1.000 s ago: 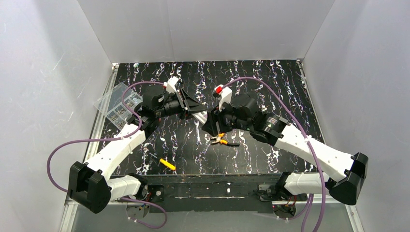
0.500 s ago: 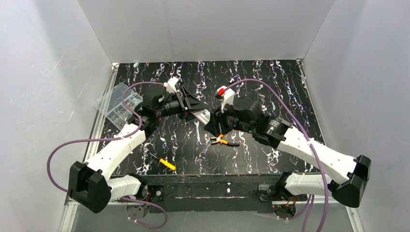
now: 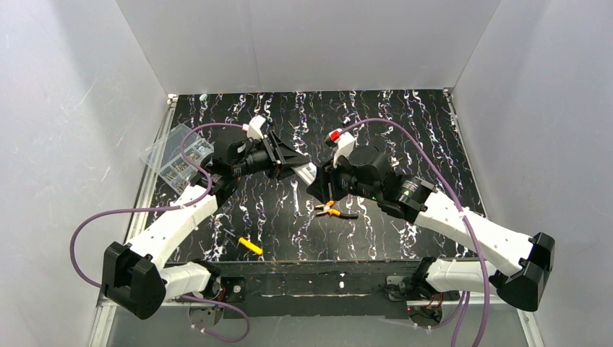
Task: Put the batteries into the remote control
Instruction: Adjust the remote control.
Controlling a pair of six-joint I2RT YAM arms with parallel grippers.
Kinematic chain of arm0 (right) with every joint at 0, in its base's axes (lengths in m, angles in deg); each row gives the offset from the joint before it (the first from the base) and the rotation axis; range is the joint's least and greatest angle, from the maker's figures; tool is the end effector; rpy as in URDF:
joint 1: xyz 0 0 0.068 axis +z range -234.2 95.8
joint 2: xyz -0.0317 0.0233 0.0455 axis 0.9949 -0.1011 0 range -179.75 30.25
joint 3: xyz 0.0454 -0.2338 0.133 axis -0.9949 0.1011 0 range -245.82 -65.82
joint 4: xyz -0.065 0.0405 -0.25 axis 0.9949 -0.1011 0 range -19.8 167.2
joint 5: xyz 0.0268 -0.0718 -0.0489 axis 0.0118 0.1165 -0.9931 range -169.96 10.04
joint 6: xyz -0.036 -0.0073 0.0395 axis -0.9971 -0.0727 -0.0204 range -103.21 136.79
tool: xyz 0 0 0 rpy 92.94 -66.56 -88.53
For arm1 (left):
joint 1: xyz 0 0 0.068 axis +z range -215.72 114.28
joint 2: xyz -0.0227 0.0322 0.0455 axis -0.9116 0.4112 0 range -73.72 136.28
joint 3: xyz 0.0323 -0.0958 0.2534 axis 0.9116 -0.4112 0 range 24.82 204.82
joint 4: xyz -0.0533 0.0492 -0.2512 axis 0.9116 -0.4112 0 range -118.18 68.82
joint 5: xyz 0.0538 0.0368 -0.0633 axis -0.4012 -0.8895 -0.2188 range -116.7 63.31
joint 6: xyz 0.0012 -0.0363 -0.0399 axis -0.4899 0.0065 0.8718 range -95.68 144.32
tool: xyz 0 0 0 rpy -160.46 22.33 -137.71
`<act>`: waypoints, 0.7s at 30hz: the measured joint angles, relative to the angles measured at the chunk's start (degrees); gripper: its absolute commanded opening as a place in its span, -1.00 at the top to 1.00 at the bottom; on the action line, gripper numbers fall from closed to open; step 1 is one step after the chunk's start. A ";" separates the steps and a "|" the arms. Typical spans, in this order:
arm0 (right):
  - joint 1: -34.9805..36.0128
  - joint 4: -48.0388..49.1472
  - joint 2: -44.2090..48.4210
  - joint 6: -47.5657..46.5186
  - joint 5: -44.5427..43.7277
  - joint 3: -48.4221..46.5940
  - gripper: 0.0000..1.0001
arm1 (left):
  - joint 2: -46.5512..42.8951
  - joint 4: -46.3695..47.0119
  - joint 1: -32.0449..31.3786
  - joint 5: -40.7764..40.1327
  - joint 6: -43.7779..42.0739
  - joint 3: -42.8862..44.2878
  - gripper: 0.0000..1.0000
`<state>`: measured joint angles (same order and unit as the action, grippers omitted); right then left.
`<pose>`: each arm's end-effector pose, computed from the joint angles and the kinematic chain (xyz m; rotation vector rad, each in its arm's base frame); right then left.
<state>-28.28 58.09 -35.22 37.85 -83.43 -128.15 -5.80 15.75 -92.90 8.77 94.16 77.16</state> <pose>0.1474 0.2139 0.3586 -0.5744 1.9687 0.8080 0.2296 -0.1412 0.3875 0.0987 1.5023 -1.7848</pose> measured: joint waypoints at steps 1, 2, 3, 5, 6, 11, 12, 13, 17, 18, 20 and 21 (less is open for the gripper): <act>0.02 -0.02 0.02 0.02 0.02 0.00 0.60 | 0.00 -0.02 0.00 -0.13 0.00 0.00 0.30; 0.02 -0.02 0.02 0.02 0.04 0.00 0.60 | 0.00 -0.04 0.00 -0.20 -0.09 0.00 0.35; 0.02 -0.02 0.02 0.04 0.11 0.00 0.60 | 0.00 -0.09 0.00 -0.31 -0.15 0.00 0.42; 0.02 0.02 0.02 0.09 0.37 0.00 0.60 | 0.00 -0.22 0.00 -0.46 -0.20 0.00 0.52; 0.02 0.04 0.02 0.13 0.50 0.00 0.61 | 0.00 -0.37 0.00 -0.52 -0.17 0.00 0.56; -0.02 0.02 0.02 1.25 1.07 0.00 0.11 | -0.11 -0.33 0.00 -0.48 -0.13 0.02 0.87; -0.04 0.04 0.02 1.29 1.09 0.00 -0.07 | -0.11 -0.35 0.00 -0.48 -0.13 0.02 0.95; -0.04 0.02 0.02 1.29 1.11 0.00 -0.21 | -0.11 -0.37 0.00 -0.48 -0.13 0.02 1.00; -0.04 0.04 0.09 0.52 1.66 -0.04 -0.47 | -0.11 -0.55 0.00 -0.42 -0.42 0.02 1.00; -0.04 0.02 0.28 -0.13 1.95 -0.09 -0.49 | -0.11 -0.90 0.00 -0.39 -0.59 0.02 1.00; -0.04 0.00 1.29 -1.73 2.16 -0.13 -0.52 | -0.11 -1.55 0.00 -0.13 -0.87 0.00 1.00; -0.04 -0.02 2.23 -2.69 2.19 -0.17 -0.52 | -0.11 -1.70 0.00 0.09 -1.01 0.00 1.00</act>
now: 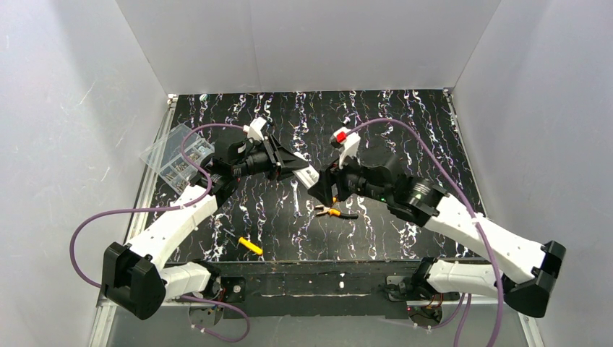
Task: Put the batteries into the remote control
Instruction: Adjust the remote control, then remove the battery cover from the remote control.
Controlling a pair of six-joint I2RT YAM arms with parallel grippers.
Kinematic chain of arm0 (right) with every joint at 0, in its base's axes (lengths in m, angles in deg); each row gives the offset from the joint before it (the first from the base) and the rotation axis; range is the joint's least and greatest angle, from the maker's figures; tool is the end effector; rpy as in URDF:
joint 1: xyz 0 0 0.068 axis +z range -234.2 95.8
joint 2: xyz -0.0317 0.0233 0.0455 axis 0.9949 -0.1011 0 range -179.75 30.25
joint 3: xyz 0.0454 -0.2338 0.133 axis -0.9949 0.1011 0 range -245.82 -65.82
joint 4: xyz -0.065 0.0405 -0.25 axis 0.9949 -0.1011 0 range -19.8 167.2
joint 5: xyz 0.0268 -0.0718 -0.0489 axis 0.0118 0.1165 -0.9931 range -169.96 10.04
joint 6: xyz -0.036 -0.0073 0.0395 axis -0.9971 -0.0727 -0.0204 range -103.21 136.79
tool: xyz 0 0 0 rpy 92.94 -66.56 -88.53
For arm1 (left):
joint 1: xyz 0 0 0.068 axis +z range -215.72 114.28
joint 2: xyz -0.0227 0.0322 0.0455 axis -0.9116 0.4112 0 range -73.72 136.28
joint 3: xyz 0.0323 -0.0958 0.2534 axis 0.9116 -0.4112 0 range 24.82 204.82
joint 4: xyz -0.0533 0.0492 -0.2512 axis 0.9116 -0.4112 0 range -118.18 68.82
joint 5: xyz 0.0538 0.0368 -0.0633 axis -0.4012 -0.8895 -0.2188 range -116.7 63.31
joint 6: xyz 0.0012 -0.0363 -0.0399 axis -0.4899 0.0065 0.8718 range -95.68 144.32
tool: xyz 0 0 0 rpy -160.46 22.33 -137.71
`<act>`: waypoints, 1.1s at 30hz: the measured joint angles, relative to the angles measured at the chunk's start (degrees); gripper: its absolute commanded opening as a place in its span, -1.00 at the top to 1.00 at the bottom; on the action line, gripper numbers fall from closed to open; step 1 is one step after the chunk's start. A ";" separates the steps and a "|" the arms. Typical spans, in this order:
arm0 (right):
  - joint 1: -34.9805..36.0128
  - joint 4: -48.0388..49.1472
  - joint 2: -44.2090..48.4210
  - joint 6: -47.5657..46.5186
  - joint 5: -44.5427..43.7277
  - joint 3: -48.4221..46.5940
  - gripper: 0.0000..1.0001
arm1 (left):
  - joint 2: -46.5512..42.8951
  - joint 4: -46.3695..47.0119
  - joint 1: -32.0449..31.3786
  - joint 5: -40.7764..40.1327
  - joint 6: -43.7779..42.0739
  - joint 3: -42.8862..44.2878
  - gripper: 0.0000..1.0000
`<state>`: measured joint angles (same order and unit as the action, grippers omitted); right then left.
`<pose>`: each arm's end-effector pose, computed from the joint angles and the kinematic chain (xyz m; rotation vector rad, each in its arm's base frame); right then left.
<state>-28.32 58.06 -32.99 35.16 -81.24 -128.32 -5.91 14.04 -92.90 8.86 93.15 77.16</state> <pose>0.1409 0.2065 0.3687 -0.6319 1.9099 0.8341 0.2301 -0.1414 0.3851 0.0980 1.5267 -1.7695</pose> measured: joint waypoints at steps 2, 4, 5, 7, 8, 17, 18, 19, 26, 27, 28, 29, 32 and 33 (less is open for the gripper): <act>0.00 -0.37 2.16 -2.19 -0.02 -0.59 -0.52 | 0.00 -0.28 0.00 0.72 -0.33 0.00 1.00; 0.00 -0.33 4.61 -4.76 0.02 -1.66 -0.51 | 0.00 -1.01 0.00 1.68 -0.94 0.00 1.00; 0.00 -0.24 5.57 -5.79 0.04 -2.05 -0.49 | 0.00 -1.55 0.00 2.21 -1.38 0.00 1.00; 0.00 0.09 7.96 -9.73 1.16 -2.64 -0.45 | -0.02 -2.56 0.00 3.23 -2.19 0.00 1.00; 0.00 0.13 8.85 -11.54 2.03 -2.67 -0.40 | -0.07 -3.21 0.00 4.22 -2.86 0.00 1.00; 0.00 -3.61 14.49 -32.37 20.20 -1.27 -0.37 | -3.21 -9.40 -0.81 13.31 -10.67 0.79 1.00; 0.00 -4.28 14.99 -34.21 21.97 -1.09 -0.35 | -3.76 -10.69 -1.46 13.99 -12.31 1.29 1.00; 0.00 -5.07 15.47 -36.13 23.74 -1.01 -0.33 | -4.39 -12.09 -2.25 14.53 -13.81 1.79 1.00; 0.04 -8.96 16.37 -45.35 32.54 -0.48 -0.10 | -7.13 -16.63 -7.78 16.81 -19.98 2.97 1.00; 0.20 -9.53 16.17 -46.10 33.55 -0.33 -0.10 | -6.95 -16.74 -8.00 16.76 -20.15 2.95 1.00; 0.50 -10.01 15.85 -46.86 34.29 -0.28 -0.10 | -6.80 -16.85 -8.24 16.68 -20.31 2.95 1.00; 0.94 -10.38 15.43 -47.30 34.60 -0.26 -0.11 | -6.73 -17.09 -8.33 16.44 -20.48 2.95 1.00; 3.04 -10.25 14.21 -47.80 34.64 0.09 -0.13 | -6.71 -17.86 -8.52 15.67 -20.92 2.95 1.00; 3.93 -9.94 13.84 -47.87 34.38 0.48 -0.15 | -6.71 -18.03 -8.59 15.30 -21.05 2.95 1.00</act>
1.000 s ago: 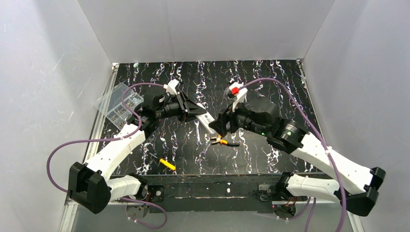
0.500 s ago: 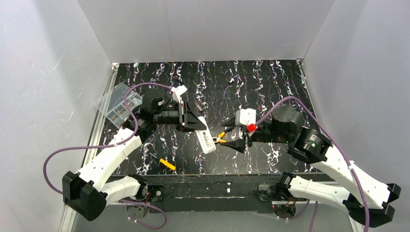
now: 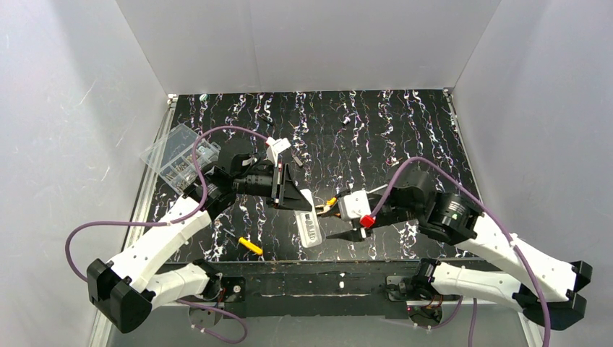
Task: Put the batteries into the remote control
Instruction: Remove the battery cover from the remote control.
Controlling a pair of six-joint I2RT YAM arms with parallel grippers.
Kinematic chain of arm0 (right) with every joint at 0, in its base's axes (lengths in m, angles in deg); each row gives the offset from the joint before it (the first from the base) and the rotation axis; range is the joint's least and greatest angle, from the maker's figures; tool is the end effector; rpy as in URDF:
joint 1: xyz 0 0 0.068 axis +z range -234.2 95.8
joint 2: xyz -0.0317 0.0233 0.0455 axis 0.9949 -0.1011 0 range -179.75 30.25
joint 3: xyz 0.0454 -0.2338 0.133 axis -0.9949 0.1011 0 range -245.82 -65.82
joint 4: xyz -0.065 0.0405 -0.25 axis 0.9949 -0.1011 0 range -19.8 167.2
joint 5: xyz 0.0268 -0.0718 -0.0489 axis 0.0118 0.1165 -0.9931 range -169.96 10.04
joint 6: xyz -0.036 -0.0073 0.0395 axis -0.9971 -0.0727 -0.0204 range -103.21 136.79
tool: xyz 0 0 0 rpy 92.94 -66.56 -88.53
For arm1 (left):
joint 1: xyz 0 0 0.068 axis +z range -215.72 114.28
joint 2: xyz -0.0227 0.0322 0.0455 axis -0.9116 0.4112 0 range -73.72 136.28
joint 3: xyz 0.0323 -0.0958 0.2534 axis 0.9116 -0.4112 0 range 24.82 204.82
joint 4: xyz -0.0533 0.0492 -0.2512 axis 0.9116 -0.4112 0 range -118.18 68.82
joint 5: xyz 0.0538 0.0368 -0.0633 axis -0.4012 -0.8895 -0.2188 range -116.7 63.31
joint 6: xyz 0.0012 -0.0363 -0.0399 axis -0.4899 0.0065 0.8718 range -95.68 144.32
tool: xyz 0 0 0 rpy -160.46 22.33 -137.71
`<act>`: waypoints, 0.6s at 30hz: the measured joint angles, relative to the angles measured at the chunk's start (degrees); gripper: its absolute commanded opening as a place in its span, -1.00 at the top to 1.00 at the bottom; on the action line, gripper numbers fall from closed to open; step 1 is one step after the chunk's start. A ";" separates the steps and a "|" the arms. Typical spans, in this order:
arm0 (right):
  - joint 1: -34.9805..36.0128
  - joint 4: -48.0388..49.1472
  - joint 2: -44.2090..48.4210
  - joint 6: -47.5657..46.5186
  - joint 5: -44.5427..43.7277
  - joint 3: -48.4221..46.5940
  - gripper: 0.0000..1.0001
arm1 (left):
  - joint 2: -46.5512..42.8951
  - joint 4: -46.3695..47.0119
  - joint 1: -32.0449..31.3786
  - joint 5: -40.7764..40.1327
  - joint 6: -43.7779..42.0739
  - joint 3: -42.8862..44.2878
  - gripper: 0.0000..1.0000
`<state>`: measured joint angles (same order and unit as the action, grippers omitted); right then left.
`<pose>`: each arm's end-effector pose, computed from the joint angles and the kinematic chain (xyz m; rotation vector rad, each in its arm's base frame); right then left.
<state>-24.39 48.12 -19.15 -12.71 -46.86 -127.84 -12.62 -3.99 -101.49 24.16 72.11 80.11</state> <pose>0.0706 0.1600 0.3966 -1.6026 1.0338 0.8977 0.1759 -0.1608 0.3984 0.7039 1.5717 -1.7400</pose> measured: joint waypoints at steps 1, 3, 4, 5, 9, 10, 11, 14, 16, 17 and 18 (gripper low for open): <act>1.09 0.35 -0.44 -0.11 -0.39 0.46 -0.16 | 0.00 -0.35 0.00 -0.46 -0.09 0.00 1.00; 3.02 0.94 -1.29 -0.26 -1.64 1.22 -0.16 | 0.02 -0.94 0.00 -1.05 -0.20 0.00 1.00; 3.85 1.25 -1.75 -0.31 -2.21 1.53 -0.15 | 0.09 -1.11 0.00 -1.27 -0.20 0.00 1.00; 4.59 1.53 -2.14 -0.35 -2.86 1.73 -0.14 | 0.15 -1.25 0.00 -1.55 -0.15 -0.02 1.00; 7.17 3.15 -4.22 -0.66 -5.33 1.92 -0.05 | 0.35 -1.20 -0.02 -2.05 0.42 -0.17 1.00; 7.74 3.91 -4.81 -0.70 -6.08 1.92 -0.02 | 0.37 -1.20 -0.04 -2.10 0.63 -0.22 1.00; 7.93 4.20 -5.09 -0.74 -6.32 1.92 0.01 | 0.37 -1.20 -0.04 -2.14 0.79 -0.22 1.00; 8.52 5.51 -5.49 -0.83 -7.52 1.95 0.07 | 0.37 -1.18 -0.04 -2.21 1.07 -0.22 1.00; 8.96 6.25 -5.51 -1.36 -9.05 1.95 0.03 | 0.37 -1.18 -0.04 -2.21 1.29 -0.22 1.00; 9.05 6.12 -5.51 -1.73 -9.53 1.95 0.00 | 0.37 -1.16 -0.04 -2.19 1.33 -0.22 1.00; 9.14 6.03 -5.51 -2.23 -10.05 1.95 -0.02 | 0.44 -1.07 -0.04 -2.19 1.51 -0.22 1.00</act>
<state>-15.25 54.15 -24.66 -14.94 -56.91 -125.90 -12.18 -5.06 -101.53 21.97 73.61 79.89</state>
